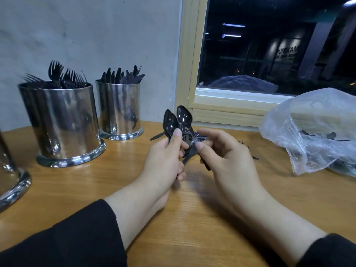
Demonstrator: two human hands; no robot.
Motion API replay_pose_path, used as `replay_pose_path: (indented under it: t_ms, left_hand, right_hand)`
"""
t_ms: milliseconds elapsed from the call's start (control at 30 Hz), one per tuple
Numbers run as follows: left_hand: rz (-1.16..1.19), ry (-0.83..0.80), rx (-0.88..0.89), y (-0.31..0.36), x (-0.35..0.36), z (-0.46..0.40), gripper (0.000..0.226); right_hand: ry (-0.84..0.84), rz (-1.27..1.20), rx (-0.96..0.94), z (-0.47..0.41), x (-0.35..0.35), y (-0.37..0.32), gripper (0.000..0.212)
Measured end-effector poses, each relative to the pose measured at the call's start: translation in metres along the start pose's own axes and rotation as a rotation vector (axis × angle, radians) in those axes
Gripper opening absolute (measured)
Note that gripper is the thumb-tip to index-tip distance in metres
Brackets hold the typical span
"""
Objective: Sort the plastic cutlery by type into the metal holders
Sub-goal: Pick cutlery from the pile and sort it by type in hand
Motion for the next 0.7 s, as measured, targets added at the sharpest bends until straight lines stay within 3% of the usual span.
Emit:
replay_pose_path:
  t_ms: [267,367,467,600,700]
  left_hand:
    - [0.003,-0.099,-0.012,-0.003,0.011,0.004,0.036]
    - [-0.08,-0.064,0.017,0.0,0.007,0.004,0.037]
    - [-0.145,-0.037,0.052,0.004,0.005,0.003,0.038]
    - [-0.088,-0.084,0.032,0.003,0.01,0.004,0.038]
    - [-0.071,-0.118,0.01,0.0,0.014,0.007,0.038]
  right_hand:
    - [-0.155,-0.058,0.091,0.009,0.019,-0.001,0.018]
    - [-0.156,0.219,-0.033,0.003,0.01,-0.007,0.012]
    - [-0.018,0.446,-0.106,-0.013,-0.027,-0.004,0.018]
    - [-0.064,0.75,0.052,-0.033,-0.08,0.047,0.015]
    - [-0.177,0.899,0.199,-0.034,-0.102,0.087,0.028]
Point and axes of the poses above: each hand's wrist, its own z-axis away from the middle knuckle, its own x-axis out of the palm, y = z × x, the point moved 7 cm from there along -z, towards the middle knuckle, and after that the axes turned 6 degrees about -x, right-handed, at the moved point
